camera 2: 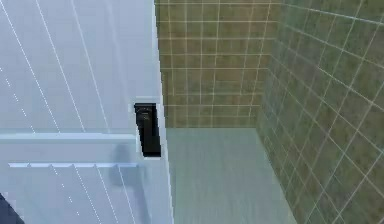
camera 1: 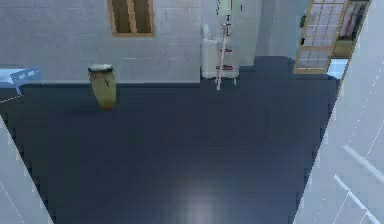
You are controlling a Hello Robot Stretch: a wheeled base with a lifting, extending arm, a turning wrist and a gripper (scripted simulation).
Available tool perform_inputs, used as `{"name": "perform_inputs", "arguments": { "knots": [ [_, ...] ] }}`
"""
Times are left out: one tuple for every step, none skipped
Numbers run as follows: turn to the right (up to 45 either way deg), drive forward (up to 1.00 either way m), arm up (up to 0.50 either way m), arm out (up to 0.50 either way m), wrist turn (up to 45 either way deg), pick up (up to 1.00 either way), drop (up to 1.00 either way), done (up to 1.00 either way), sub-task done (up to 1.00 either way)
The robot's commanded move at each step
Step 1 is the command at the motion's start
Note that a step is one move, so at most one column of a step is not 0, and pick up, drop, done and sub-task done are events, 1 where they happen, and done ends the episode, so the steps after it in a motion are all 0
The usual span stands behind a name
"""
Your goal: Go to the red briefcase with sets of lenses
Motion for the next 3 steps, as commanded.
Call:
{"name": "perform_inputs", "arguments": {
  "knots": [
    [-45.0,0.0,0.0,0.0,0.0,0.0,0.0,0.0,0.0],
    [-45.0,0.0,0.0,0.0,0.0,0.0,0.0,0.0,0.0],
    [-45.0,0.0,0.0,0.0,0.0,0.0,0.0,0.0,0.0]
  ]
}}
